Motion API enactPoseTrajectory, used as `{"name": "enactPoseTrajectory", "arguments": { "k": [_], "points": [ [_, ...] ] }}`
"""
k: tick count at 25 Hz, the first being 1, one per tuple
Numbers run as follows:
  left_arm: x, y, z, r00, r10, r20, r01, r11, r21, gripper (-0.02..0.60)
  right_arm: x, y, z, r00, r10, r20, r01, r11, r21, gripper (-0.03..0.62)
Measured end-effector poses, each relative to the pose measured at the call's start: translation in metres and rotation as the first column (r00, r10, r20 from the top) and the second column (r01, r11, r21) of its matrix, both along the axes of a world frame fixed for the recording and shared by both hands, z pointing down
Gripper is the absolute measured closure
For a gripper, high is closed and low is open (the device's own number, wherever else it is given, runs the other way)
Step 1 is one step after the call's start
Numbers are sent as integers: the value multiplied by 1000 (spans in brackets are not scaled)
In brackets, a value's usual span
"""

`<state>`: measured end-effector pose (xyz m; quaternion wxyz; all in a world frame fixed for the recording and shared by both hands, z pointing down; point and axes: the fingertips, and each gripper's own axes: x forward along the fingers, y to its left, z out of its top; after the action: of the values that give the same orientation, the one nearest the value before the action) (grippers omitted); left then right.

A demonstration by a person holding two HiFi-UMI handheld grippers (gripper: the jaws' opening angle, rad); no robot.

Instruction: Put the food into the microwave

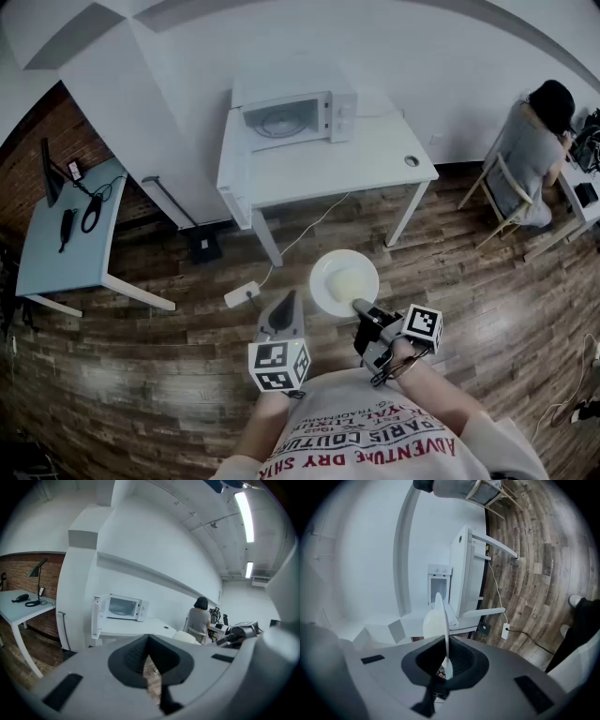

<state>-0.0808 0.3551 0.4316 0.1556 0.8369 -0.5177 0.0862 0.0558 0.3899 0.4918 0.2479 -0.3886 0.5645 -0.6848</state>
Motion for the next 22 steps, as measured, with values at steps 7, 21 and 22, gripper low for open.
{"name": "enactPoseTrajectory", "arguments": {
  "k": [7, 21, 22],
  "points": [
    [-5, -5, -8, 1000, -4, -8, 4, 999, 47, 578, -4, -7, -2, 1000, -14, -9, 14, 1000, 18, 574],
    [-20, -25, 1, 1000, -2, 9, 1, 997, 80, 578, -4, -31, 9, 1000, -6, -19, 6, 1000, -11, 574],
    [-20, -30, 3, 1000, -9, 6, 8, 997, 73, 578, -2, -36, 12, 1000, -6, -20, 6, 1000, -22, 574]
  ]
}}
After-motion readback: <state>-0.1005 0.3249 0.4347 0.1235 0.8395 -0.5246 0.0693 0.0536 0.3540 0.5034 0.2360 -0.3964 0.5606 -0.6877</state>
